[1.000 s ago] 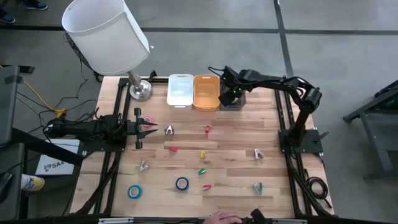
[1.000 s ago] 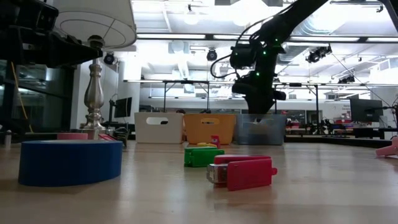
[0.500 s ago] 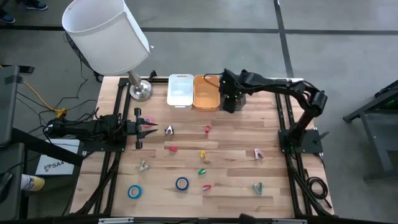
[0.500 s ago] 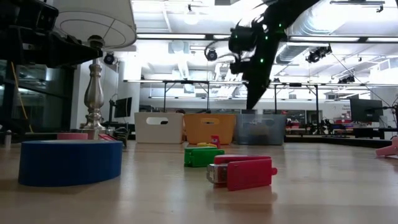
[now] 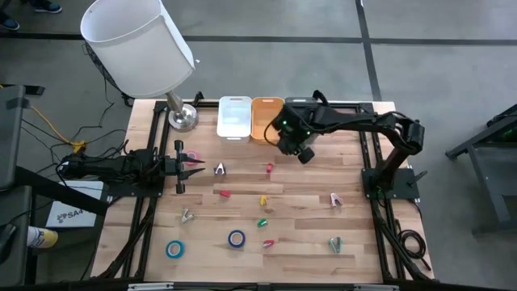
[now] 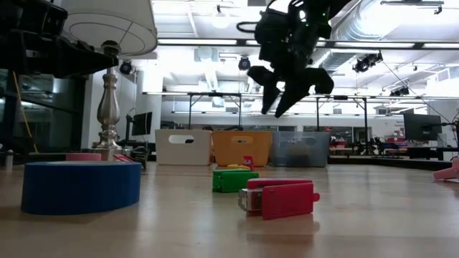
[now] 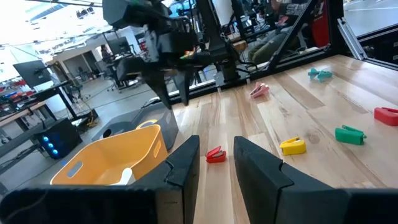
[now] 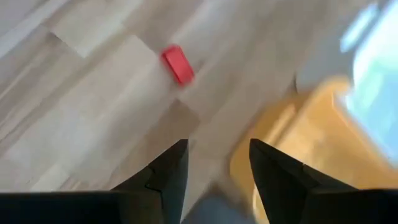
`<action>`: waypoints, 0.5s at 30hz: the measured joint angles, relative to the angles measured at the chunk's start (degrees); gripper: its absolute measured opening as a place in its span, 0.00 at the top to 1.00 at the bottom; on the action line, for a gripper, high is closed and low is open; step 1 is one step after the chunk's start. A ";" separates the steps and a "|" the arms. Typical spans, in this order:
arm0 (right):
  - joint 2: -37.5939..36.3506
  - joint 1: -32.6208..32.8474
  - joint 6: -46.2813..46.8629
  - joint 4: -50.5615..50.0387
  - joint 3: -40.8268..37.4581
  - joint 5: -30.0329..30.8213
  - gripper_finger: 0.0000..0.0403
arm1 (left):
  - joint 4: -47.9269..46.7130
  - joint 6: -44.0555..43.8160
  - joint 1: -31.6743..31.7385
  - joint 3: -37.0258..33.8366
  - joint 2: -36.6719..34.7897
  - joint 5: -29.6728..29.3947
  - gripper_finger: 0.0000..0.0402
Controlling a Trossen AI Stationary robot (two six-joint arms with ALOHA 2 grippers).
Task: Pick and place Stapler, Stapler remover, tape
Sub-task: Put the top red stapler into the yellow bin
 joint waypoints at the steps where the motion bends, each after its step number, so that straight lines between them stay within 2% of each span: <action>1: 0.50 0.49 -1.50 0.52 0.00 -0.70 0.60 | 0.00 0.00 0.00 -0.01 -0.02 0.01 0.76; 6: 3.70 2.59 -7.52 1.83 0.00 -3.53 0.60 | 0.00 0.00 0.00 -0.01 -0.02 0.01 0.76; 15: 8.67 5.01 -13.15 6.96 0.02 -3.39 0.60 | 0.00 0.00 0.00 0.00 -0.01 0.01 0.76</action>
